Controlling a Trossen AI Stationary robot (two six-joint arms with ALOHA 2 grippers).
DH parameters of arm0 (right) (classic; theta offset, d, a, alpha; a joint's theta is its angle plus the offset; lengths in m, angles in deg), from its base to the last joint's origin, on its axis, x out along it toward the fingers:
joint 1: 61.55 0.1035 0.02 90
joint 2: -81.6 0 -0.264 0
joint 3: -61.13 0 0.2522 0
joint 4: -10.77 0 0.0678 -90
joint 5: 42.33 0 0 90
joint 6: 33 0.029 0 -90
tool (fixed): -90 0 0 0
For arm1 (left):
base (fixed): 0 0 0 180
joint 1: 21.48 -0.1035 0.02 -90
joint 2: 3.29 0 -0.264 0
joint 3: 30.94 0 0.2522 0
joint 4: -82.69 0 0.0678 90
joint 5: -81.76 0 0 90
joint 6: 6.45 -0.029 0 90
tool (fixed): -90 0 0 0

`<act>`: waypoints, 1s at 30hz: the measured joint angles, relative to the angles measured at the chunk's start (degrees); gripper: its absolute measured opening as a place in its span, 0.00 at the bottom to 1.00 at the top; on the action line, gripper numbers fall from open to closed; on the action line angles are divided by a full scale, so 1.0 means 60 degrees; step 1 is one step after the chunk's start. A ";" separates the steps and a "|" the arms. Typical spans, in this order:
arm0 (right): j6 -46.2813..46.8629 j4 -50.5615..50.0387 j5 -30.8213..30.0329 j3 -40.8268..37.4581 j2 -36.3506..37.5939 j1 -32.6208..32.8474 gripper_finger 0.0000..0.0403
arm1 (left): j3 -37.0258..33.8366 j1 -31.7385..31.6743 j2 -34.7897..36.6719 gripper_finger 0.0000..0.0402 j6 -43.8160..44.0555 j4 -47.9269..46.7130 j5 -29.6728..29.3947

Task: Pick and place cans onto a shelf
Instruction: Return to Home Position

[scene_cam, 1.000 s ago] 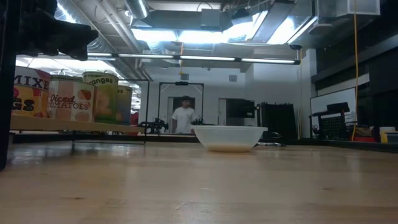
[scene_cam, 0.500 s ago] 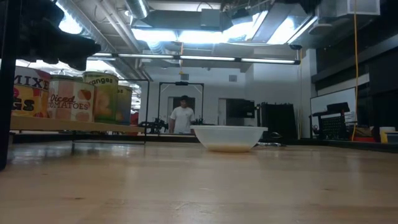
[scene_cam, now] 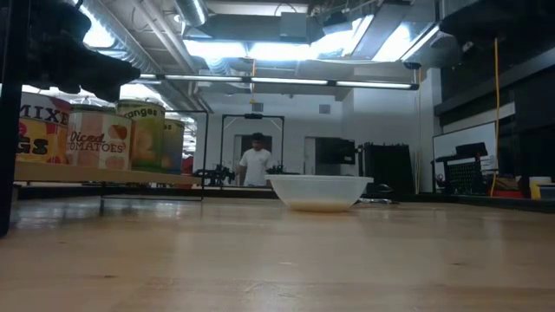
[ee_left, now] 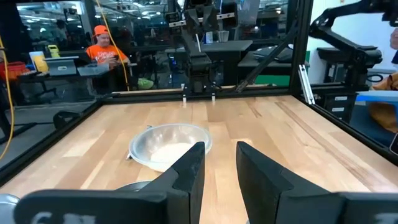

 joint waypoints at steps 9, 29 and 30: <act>-0.0676 0.0145 -0.0005 -0.1394 0.2419 -0.0004 0.11 | 0.0004 0.0000 -0.0001 0.21 0.0001 -0.0040 0.0000; -0.2052 0.3100 0.0052 -0.4282 0.3717 -0.0555 0.11 | 0.0007 0.0000 -0.0004 0.21 -0.0033 -0.0070 0.0014; -0.2211 0.3122 0.0061 -0.4282 0.3731 -0.0625 0.11 | 0.0007 0.0000 -0.0003 0.21 -0.0033 -0.0069 0.0018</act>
